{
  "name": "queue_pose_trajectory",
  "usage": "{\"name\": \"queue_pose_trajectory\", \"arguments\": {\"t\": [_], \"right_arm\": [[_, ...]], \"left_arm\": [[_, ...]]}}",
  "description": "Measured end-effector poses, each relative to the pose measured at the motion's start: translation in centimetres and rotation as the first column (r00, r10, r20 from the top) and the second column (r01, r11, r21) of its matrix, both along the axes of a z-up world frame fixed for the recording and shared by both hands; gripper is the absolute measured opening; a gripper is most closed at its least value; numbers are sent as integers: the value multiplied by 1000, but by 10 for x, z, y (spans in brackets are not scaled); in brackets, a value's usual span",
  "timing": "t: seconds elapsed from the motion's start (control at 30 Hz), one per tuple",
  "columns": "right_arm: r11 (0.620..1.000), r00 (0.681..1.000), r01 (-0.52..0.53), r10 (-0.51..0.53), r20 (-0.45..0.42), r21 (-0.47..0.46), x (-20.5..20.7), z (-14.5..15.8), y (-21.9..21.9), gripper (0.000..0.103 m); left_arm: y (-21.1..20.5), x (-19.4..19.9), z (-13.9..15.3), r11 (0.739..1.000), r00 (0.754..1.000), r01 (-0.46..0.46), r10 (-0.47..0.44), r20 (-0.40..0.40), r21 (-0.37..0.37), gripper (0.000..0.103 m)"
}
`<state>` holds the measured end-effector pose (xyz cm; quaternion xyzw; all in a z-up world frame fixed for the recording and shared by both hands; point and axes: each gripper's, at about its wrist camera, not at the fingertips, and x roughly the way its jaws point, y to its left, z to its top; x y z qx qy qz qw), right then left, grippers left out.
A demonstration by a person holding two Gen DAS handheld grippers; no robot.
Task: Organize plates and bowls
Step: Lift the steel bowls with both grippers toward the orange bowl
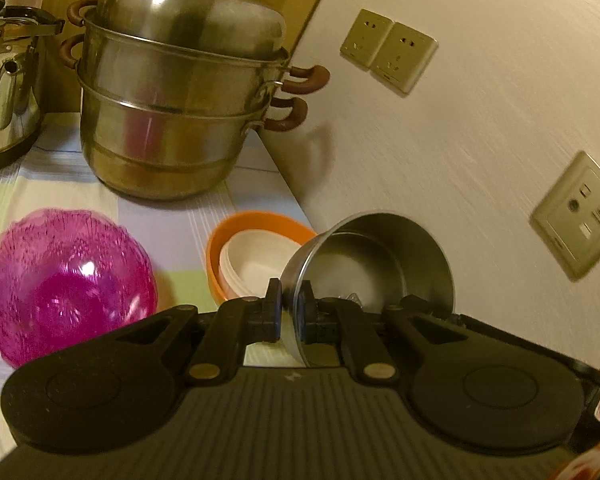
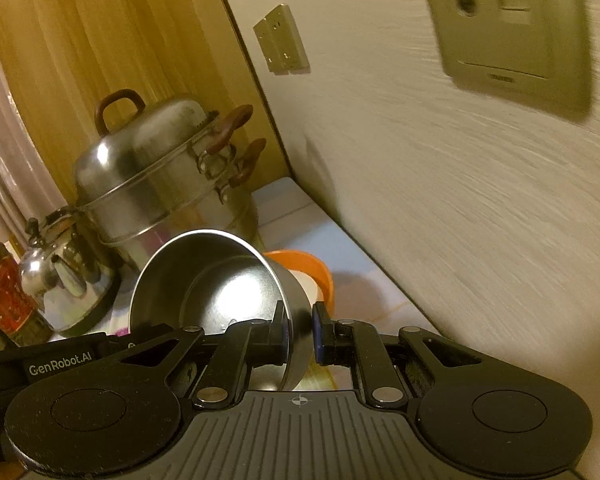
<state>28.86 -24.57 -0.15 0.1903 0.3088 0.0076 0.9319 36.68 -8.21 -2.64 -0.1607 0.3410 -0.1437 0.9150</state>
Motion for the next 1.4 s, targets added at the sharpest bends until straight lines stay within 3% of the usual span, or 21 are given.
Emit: {"name": "queue_pose_trajectory", "arguments": {"t": [0.6, 1.4], "right_arm": [[1000, 1000, 3, -2, -28, 13, 62, -12, 0, 12], [999, 991, -4, 10, -130, 44, 110, -49, -6, 12]], "left_arm": [[7, 61, -7, 1000, 1000, -19, 19, -18, 8, 6], [9, 94, -43, 1000, 993, -24, 27, -117, 20, 7]]}}
